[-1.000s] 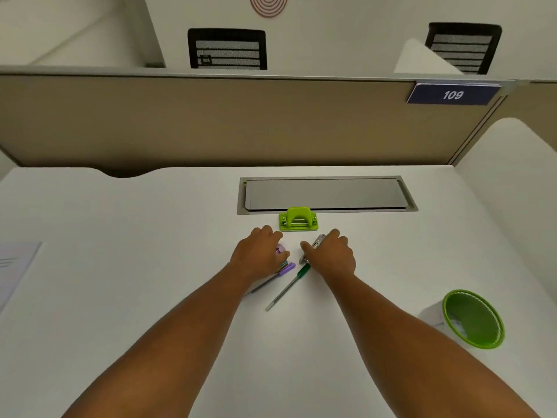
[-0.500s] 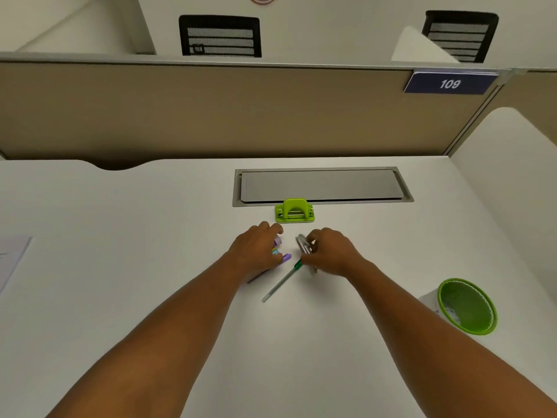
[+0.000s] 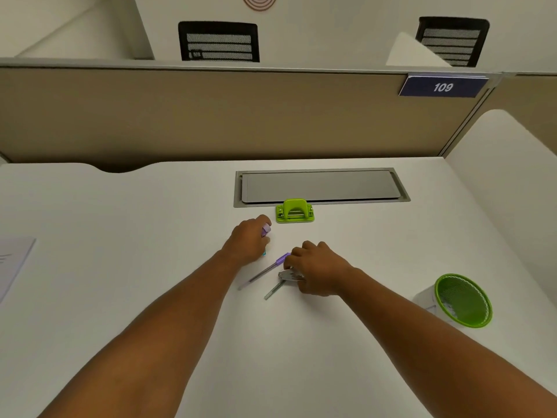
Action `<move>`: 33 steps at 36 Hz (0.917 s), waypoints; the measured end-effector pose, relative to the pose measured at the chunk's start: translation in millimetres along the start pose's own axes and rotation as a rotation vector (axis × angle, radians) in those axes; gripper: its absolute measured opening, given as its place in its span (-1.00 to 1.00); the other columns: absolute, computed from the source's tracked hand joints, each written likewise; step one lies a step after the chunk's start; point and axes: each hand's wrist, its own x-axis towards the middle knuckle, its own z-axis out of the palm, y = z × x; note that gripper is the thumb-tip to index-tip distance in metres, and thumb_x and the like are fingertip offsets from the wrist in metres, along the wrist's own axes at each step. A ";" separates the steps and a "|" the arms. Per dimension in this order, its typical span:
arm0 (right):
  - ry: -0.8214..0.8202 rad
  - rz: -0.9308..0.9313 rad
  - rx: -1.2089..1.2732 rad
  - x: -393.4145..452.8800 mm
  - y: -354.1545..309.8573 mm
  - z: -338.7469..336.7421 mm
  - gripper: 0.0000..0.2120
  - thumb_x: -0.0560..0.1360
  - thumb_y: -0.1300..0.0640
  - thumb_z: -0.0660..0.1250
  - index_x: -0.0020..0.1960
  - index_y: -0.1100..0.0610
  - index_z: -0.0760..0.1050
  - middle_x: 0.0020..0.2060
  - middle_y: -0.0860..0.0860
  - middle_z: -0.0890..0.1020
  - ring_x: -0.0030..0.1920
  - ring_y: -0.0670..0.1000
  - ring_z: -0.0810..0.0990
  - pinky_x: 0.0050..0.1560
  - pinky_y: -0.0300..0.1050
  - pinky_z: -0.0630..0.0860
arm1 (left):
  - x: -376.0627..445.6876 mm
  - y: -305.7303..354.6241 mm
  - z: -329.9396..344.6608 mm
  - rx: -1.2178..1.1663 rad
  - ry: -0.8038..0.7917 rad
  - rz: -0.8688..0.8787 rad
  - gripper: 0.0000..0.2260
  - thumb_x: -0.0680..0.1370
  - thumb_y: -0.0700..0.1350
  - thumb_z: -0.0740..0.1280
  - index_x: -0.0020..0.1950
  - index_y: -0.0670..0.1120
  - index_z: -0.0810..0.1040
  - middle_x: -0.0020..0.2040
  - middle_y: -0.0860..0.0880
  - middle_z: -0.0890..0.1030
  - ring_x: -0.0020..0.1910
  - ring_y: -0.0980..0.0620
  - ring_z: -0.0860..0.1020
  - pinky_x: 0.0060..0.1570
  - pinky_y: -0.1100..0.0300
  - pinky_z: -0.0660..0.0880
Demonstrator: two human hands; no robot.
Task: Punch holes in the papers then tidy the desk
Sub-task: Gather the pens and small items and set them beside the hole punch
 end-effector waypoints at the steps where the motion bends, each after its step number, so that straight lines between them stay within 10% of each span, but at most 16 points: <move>1: 0.004 0.007 -0.003 1.1 0.2 0.0 -0.52 0.47 -0.01 0.39 0.35 0.00 0.38 0.20 0.00 0.53 0.15 0.07 0.43 0.05 -0.04 0.35 | 0.8 0.4 -0.3 -0.016 0.005 0.005 -0.82 0.54 -0.16 0.37 0.12 -0.06 0.49 -0.06 -0.01 0.57 -0.10 -0.06 0.52 -0.10 0.20 0.37; 33: 0.256 0.696 0.364 -83.7 168.1 -66.0 -0.63 0.39 0.00 0.45 0.14 0.12 0.55 -0.08 0.05 0.61 -0.14 0.02 0.52 -0.28 -0.19 0.34 | 70.1 196.1 46.3 -0.460 0.073 0.074 -0.76 0.55 -0.22 0.36 0.21 -0.07 0.50 0.07 -0.07 0.53 0.04 -0.06 0.55 0.04 0.15 0.55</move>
